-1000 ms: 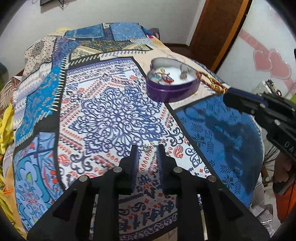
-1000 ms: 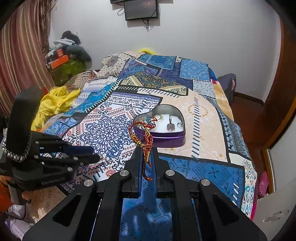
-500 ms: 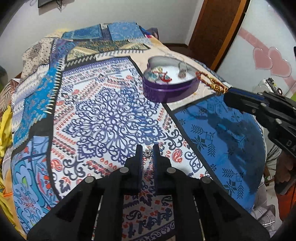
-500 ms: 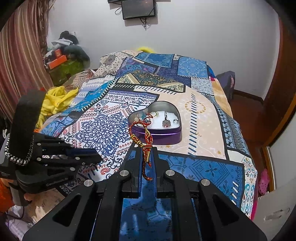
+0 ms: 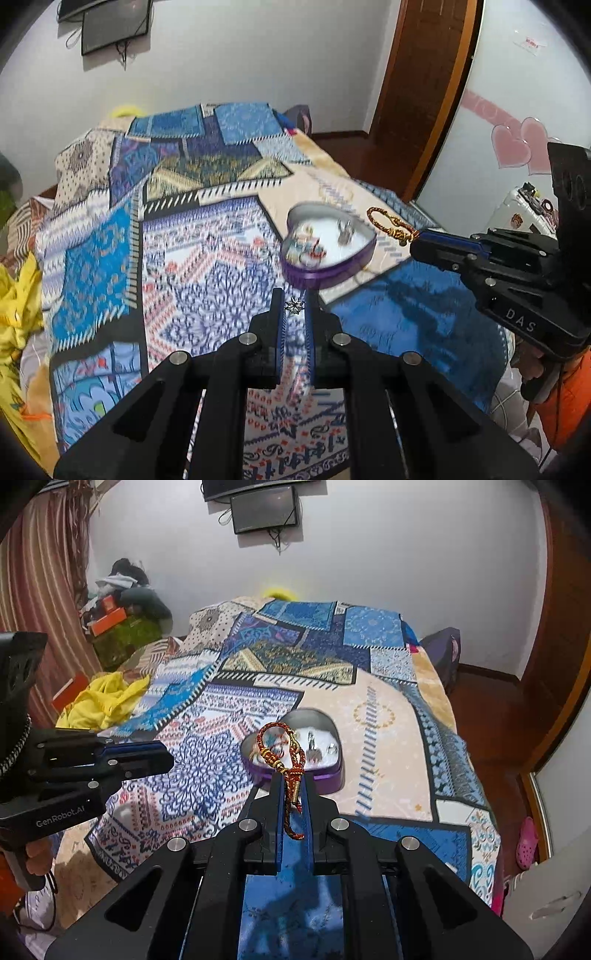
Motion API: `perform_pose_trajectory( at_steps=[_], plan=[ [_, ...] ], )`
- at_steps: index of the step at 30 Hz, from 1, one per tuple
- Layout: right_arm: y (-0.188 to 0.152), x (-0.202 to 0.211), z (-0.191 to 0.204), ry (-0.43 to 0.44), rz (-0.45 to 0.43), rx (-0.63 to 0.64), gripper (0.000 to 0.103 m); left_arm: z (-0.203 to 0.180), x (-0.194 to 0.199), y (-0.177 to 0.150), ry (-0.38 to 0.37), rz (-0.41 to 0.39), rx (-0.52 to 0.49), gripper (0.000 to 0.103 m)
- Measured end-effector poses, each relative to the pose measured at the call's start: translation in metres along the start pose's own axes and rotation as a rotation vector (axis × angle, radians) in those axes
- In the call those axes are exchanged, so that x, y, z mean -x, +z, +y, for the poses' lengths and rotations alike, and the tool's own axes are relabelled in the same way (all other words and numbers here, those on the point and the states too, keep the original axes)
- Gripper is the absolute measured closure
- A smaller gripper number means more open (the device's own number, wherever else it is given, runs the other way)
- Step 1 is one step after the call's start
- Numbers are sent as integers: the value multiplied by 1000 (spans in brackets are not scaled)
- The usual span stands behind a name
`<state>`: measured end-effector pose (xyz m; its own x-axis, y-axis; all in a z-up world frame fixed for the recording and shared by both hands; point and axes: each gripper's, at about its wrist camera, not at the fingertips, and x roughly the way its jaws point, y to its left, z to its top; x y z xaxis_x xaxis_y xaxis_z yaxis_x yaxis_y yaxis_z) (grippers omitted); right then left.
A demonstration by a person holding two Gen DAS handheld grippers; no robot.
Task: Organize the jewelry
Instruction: 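Carry the charm and bracelet over the purple heart tin and open both grippers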
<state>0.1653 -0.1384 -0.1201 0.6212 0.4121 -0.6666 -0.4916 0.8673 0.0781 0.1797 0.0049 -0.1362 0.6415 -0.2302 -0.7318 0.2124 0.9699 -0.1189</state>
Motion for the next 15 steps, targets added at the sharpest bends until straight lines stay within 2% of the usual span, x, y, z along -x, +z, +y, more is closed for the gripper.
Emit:
perform_pose_trajectory(
  at_steps=[8,15],
  plan=[
    [18,4,-3,-7,-51,3,95,-6,4,29,-17,-68,-5,94],
    [32,-2,-6,0,-74,7,95,-11,-1,45,-32,-94,-12,94]
  ],
)
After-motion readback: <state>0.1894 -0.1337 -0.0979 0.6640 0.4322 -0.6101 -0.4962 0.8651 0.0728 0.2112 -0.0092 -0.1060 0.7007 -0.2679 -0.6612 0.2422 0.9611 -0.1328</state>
